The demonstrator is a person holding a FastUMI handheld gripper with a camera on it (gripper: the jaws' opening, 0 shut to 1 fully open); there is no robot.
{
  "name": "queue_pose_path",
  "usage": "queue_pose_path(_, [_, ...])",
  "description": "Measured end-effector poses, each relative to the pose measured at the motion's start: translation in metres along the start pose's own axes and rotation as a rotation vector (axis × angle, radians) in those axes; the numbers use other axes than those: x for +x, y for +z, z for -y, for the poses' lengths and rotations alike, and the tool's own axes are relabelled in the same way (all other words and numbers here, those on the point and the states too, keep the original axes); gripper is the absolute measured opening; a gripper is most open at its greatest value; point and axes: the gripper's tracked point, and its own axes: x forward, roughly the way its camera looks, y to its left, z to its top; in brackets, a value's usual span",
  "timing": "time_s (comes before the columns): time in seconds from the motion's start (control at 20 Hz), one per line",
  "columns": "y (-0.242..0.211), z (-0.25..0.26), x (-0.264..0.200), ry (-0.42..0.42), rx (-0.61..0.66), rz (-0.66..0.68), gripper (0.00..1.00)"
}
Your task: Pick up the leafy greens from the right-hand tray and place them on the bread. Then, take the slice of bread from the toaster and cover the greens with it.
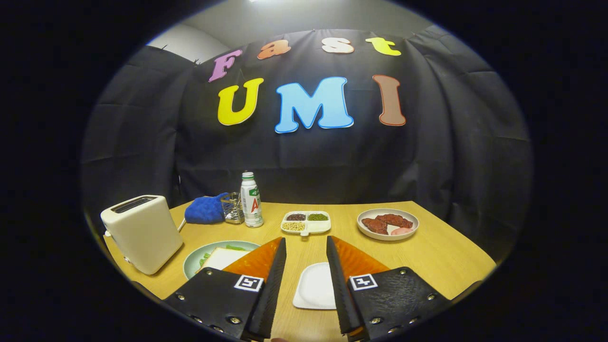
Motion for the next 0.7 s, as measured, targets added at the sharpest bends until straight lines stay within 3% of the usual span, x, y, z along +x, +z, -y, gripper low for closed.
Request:
queue_pose_path(0.35, [0.01,0.066,-0.02,-0.022,-0.02,0.036,0.52])
queue_pose_path(0.7, [0.018,0.197,-0.028,-0.131,-0.001,0.125,0.52])
